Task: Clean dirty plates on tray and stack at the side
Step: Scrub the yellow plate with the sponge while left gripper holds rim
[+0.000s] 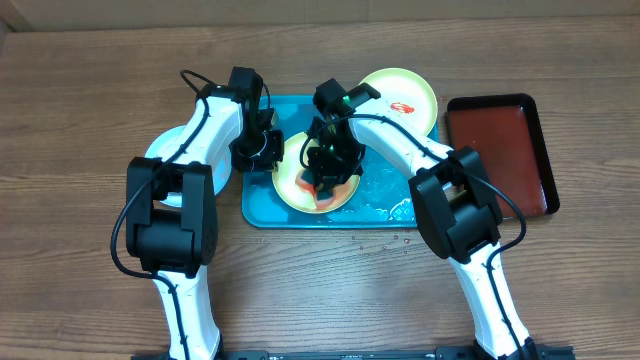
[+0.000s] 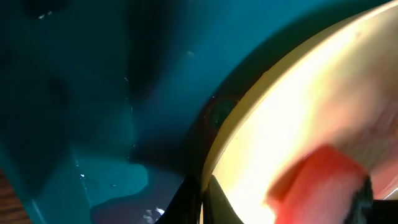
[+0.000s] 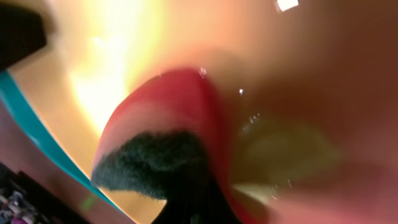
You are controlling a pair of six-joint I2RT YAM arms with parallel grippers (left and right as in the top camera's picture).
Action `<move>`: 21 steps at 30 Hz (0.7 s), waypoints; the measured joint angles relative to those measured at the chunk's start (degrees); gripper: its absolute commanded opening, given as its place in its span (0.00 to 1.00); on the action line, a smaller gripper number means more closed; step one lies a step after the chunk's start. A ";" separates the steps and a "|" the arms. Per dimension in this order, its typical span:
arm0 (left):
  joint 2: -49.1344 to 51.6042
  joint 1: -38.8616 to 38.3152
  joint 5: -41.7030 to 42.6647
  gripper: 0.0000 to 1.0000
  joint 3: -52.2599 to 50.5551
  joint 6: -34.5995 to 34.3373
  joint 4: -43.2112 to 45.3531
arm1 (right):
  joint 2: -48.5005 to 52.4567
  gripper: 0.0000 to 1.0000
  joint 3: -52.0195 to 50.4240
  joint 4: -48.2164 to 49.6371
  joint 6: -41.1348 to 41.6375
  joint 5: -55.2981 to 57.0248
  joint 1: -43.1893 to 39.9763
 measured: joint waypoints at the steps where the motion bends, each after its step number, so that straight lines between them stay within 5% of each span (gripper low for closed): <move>1: 0.00 0.00 0.17 0.04 0.00 0.00 0.00 | 0.00 0.04 0.04 -0.31 -0.11 0.15 0.00; 14: 0.00 -1.11 1.64 0.04 0.00 -0.02 0.26 | -2.49 0.04 0.44 -0.63 9.16 33.22 0.44; 21: 0.00 -0.96 1.11 0.04 0.00 -0.04 0.28 | -2.49 0.04 -0.37 14.67 10.58 28.63 -0.07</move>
